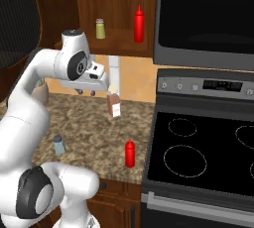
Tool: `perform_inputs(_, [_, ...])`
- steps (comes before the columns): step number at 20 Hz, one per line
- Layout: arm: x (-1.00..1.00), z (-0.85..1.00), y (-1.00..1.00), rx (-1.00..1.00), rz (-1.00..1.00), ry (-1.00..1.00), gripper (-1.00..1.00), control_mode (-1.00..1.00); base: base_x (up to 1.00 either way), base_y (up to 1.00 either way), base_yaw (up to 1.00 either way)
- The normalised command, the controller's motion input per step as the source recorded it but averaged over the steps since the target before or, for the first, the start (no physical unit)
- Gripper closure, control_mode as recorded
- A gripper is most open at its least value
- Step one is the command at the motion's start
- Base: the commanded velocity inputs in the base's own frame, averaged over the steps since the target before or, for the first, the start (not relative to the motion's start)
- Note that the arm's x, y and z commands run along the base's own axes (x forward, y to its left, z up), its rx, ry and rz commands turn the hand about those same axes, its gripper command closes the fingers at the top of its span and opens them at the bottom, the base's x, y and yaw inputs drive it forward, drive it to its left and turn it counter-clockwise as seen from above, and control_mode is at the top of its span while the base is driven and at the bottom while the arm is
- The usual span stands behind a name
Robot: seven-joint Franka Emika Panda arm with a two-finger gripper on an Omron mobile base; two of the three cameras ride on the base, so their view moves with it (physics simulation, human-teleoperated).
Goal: Put the shaker and condiment bottle from the counter next to their counterparts in the cabinet.
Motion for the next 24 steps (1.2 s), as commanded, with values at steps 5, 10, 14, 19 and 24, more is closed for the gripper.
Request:
perform_inputs(5, [-0.03, 0.00, 0.03, 0.00, 0.04, 0.00, -1.00, -1.00, 0.00, 0.00, 0.00])
perform_inputs(10, [-0.12, 0.00, 0.22, -0.01, 0.16, -0.11, -1.00, -1.00, 0.00, 0.00, 0.00])
perform_inputs(14, [-0.17, 0.00, 0.13, 0.02, 0.25, -0.18, -1.00, -1.00, 0.00, 0.00, 0.00])
perform_inputs(19, [-0.29, -0.03, 0.01, 0.25, 0.28, -0.17, -1.00, -1.00, 0.00, 0.00, 0.00])
perform_inputs(24, [-0.14, -0.17, 0.25, 0.21, 0.25, -0.09, -1.00, -1.00, 0.00, 0.00, 0.00])
